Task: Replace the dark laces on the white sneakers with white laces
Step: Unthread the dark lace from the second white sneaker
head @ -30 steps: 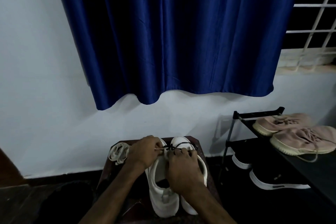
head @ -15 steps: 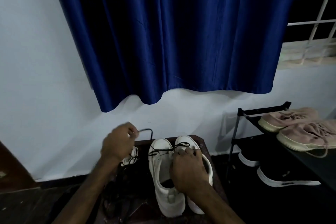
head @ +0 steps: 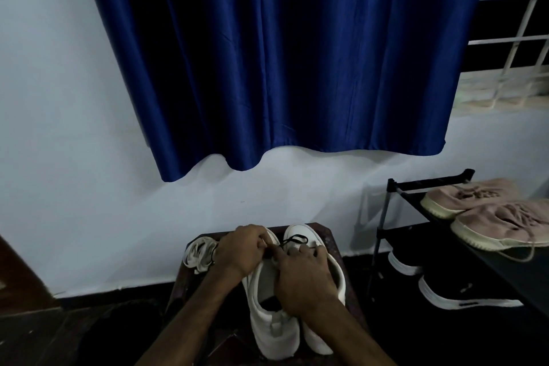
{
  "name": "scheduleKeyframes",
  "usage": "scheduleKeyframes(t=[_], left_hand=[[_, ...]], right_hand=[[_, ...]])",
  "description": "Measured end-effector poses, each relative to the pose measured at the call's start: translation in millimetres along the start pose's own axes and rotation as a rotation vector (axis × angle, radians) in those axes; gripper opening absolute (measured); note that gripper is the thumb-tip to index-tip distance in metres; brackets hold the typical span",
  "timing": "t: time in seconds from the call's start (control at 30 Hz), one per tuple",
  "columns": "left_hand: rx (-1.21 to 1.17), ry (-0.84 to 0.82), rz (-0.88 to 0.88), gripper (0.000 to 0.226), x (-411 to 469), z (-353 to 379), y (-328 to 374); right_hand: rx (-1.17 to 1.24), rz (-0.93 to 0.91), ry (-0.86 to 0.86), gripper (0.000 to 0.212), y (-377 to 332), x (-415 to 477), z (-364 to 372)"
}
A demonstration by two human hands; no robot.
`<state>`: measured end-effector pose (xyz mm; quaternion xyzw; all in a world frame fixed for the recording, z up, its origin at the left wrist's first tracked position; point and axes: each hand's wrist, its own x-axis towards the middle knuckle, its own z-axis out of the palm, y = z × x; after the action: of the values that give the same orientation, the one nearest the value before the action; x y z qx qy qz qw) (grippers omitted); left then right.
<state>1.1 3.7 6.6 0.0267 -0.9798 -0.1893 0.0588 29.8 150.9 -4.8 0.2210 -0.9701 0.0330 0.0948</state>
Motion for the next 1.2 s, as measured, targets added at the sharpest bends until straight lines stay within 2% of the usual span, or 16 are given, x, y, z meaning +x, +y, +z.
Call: scheduleKeyframes(t=[0.1, 0.23, 0.3, 0.37, 0.43, 0.5, 0.57, 0.63, 0.73, 0.87, 0.97, 1.13, 1.2], left_hand=[[0.037, 0.034, -0.047, 0.012, 1, 1, 3], [0.008, 0.131, -0.065, 0.004, -3, -4, 5], [-0.080, 0.301, -0.129, 0.007, -4, -10, 2], [-0.266, 0.506, -0.257, 0.009, -4, -21, -7], [-0.419, 0.626, -0.344, 0.009, -5, -25, -17], [-0.342, 0.554, -0.246, 0.010, -7, -21, -25], [-0.234, 0.334, -0.065, 0.028, -8, -12, -24], [-0.147, 0.119, 0.057, 0.032, -6, -5, -19], [-0.059, -0.026, 0.067, 0.031, -2, 1, -7], [0.128, 0.063, 0.044, 0.020, 1, -5, 1], [0.305, 0.165, 0.046, 0.021, 3, -21, -6], [-0.023, 0.503, -0.166, 0.020, 0, -51, -29], [-0.158, 0.529, -0.178, 0.018, -3, -53, -34]], right_hand=[[-0.002, 0.071, 0.081, 0.031, -4, -4, -6], [-0.007, 0.073, 0.174, 0.026, -6, -6, 2], [-0.012, 0.076, 0.204, 0.023, -5, -6, 4], [-0.015, 0.062, 0.222, 0.021, -5, -6, 7], [-0.020, 0.052, 0.232, 0.021, -4, -5, 6], [-0.022, 0.053, 0.229, 0.020, -5, -5, 6], [-0.035, 0.064, 0.214, 0.020, -5, -5, 6], [-0.039, 0.054, 0.211, 0.022, -5, -5, 6], [-0.023, 0.049, 0.201, 0.023, -5, -5, 5], [-0.021, 0.061, 0.186, 0.022, -5, -7, 4], [-0.017, 0.055, 0.182, 0.020, -4, -7, 4], [-0.019, 0.054, 0.164, 0.020, -3, -5, 6], [-0.013, 0.063, 0.141, 0.022, -2, -5, 6]])
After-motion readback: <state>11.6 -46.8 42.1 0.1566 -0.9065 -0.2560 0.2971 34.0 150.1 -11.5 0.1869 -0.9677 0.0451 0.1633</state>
